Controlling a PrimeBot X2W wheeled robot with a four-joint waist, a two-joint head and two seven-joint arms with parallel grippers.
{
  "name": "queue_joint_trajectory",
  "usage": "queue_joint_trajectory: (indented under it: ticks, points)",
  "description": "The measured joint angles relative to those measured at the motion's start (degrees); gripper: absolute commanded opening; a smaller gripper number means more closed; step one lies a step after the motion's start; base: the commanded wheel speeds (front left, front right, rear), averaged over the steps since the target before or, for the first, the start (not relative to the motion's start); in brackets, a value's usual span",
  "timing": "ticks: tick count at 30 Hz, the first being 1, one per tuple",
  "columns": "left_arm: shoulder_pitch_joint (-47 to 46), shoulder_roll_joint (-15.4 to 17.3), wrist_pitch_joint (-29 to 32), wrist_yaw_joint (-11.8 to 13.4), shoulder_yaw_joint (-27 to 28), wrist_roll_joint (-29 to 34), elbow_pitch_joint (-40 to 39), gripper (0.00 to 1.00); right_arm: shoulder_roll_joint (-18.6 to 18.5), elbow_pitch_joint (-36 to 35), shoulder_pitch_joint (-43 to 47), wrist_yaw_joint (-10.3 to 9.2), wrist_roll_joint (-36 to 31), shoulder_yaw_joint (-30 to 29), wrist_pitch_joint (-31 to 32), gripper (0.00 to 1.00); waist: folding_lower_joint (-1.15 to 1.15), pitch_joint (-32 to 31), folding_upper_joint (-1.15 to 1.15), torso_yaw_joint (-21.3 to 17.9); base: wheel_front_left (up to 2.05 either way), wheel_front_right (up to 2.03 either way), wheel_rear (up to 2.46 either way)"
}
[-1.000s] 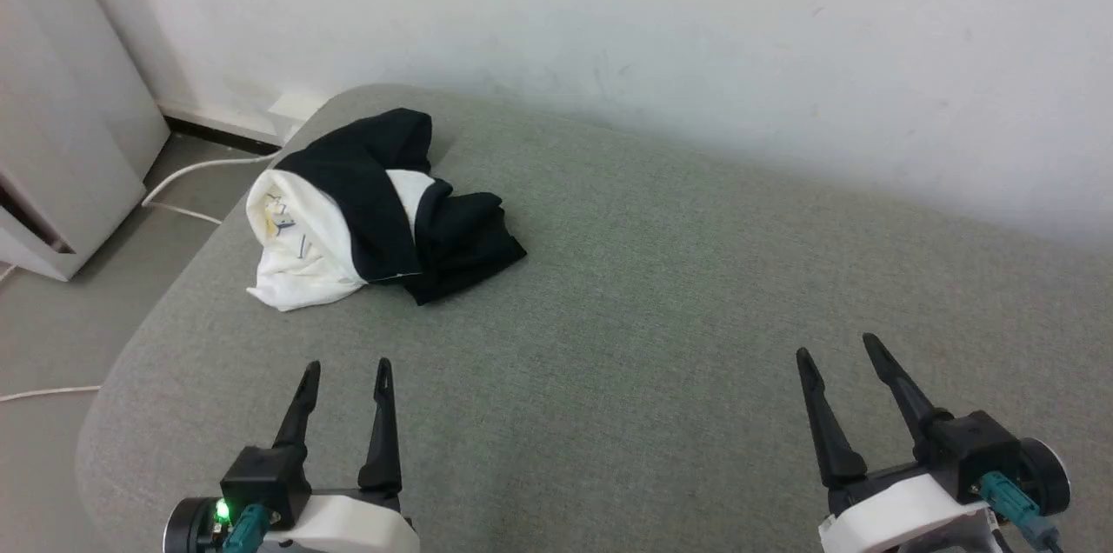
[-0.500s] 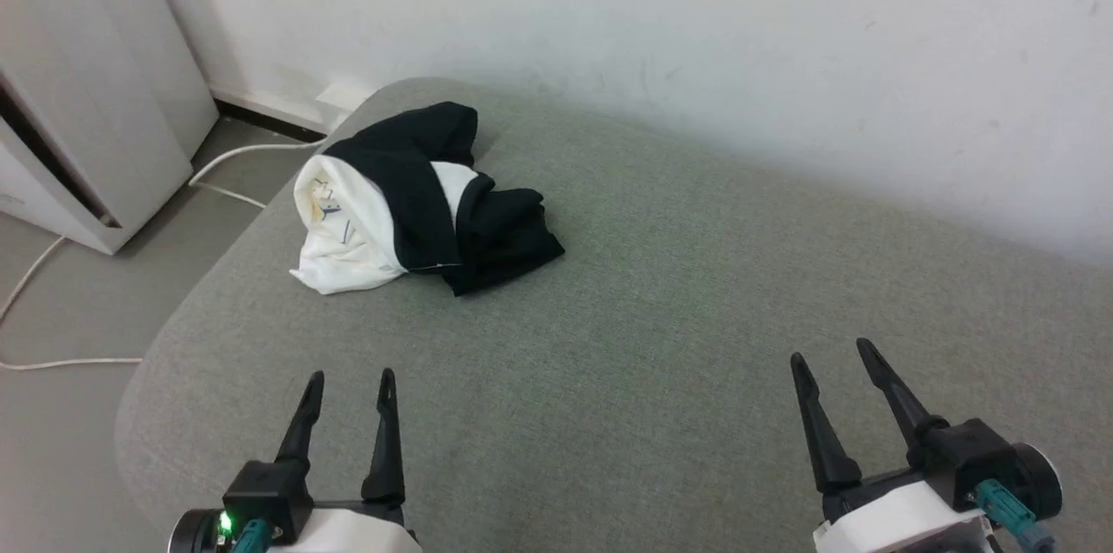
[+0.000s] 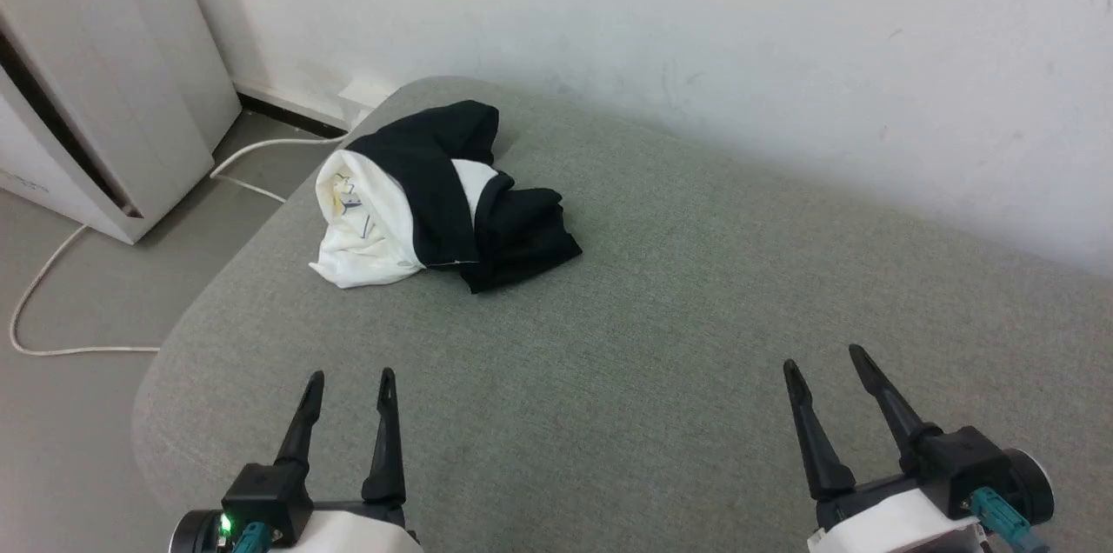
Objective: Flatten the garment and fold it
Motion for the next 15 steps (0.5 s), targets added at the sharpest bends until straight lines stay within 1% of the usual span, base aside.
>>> queue_joint_trajectory:
  ticks: [10, 13, 15]
  points:
    - [0.0, 0.0, 0.0, -0.1, 0.3, -1.1, 0.0, 1.00, 0.0, -0.1, 0.0, 0.00, -0.1, 0.4, 0.0, 1.00, 0.00, 0.3, 0.00, -0.3, 0.00, 0.00, 0.00]
    - [-0.6, 0.1, 0.0, -1.4, 0.7, -1.1, 0.5, 1.00, 0.0, -0.4, 0.0, 0.00, -0.3, 0.7, 0.0, 1.00, 0.00, 1.1, 0.00, -0.9, 0.00, 0.00, 0.00]
    - [-2.5, 0.6, 0.0, -2.7, 1.3, -1.0, 1.2, 1.00, 0.0, -0.8, -0.3, 0.00, -0.7, 1.1, 0.0, 1.00, 0.00, 1.8, 0.00, -1.5, 0.00, 0.00, 0.00]
